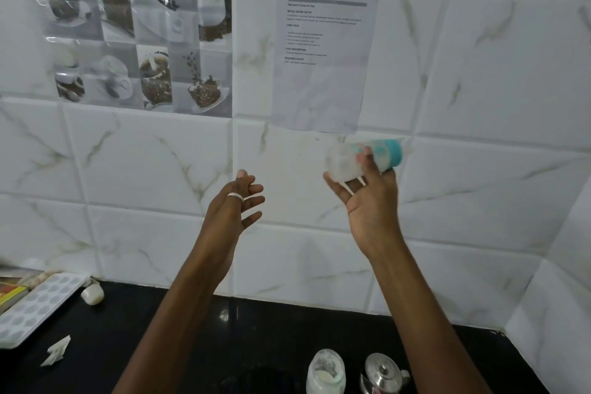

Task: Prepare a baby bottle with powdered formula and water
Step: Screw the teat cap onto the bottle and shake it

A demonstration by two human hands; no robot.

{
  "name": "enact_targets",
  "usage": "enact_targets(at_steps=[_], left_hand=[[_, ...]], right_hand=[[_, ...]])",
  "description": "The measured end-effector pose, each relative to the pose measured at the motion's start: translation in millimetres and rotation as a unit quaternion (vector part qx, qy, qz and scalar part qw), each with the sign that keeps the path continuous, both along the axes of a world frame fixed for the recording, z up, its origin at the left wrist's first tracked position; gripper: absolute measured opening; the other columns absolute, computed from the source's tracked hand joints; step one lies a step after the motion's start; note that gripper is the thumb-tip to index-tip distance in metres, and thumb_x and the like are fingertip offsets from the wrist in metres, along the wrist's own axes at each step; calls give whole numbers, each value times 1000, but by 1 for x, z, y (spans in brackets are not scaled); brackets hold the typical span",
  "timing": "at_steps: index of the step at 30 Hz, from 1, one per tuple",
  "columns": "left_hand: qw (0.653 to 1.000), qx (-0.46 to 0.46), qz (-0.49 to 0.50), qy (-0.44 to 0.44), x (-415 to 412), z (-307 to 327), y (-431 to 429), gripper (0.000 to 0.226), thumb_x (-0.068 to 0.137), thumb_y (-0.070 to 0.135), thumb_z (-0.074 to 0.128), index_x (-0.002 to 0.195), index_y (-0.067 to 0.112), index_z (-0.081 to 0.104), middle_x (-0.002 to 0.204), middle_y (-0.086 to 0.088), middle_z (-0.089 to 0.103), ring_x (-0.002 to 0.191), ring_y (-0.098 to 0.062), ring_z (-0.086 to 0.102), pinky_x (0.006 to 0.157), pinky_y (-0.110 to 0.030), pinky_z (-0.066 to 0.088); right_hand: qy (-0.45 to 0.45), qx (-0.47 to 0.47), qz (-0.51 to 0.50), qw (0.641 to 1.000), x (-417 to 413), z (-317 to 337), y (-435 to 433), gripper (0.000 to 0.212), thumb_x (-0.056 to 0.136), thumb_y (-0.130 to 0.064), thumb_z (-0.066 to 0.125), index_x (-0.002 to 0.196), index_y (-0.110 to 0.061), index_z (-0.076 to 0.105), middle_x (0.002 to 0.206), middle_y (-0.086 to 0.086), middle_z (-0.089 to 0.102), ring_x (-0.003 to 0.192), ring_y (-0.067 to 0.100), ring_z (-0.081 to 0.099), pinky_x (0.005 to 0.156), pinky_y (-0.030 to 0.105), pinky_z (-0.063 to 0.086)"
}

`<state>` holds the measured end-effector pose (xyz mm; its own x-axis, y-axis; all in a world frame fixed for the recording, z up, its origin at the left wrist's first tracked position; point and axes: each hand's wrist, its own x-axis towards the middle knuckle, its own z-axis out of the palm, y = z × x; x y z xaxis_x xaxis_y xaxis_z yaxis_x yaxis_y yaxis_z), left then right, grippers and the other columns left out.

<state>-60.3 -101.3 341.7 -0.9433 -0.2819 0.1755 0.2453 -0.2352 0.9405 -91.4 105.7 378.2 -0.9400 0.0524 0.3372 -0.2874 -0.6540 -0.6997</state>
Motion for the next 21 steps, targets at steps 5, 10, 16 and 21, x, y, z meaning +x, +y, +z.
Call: enact_targets(at_steps=[5,10,16,21], left_hand=[[1000,11,0,-2,-16,6,0,43,99,57,47,115,22,66,114,1,74,109,-18,71,96,-41,56],[1000,9,-8,0,-26,3,-2,44,99,57,47,117,22,66,117,1,72,110,-17,70,96,-40,56],[999,24,-20,-24,-40,2,5,44,99,58,48,116,21,65,117,-1,71,111,-20,69,92,-38,57],[999,26,-19,-22,-45,2,5,43,99,59,49,114,22,65,115,0,72,109,-17,70,90,-37,57]], right_hand=[[1,258,26,966,-4,-26,-9,50,89,-19,76,132,-18,51,126,11,68,114,31,69,87,50,61],[-35,-15,-19,999,-28,-18,8,50,96,-20,69,137,-2,47,126,17,68,111,37,70,84,55,61],[-21,222,47,974,-15,-36,-4,45,94,-19,71,134,-14,51,122,10,70,110,33,71,90,56,59],[-29,10,1,1000,-24,-22,-4,47,98,-20,66,138,-4,46,126,15,67,115,37,69,82,51,62]])
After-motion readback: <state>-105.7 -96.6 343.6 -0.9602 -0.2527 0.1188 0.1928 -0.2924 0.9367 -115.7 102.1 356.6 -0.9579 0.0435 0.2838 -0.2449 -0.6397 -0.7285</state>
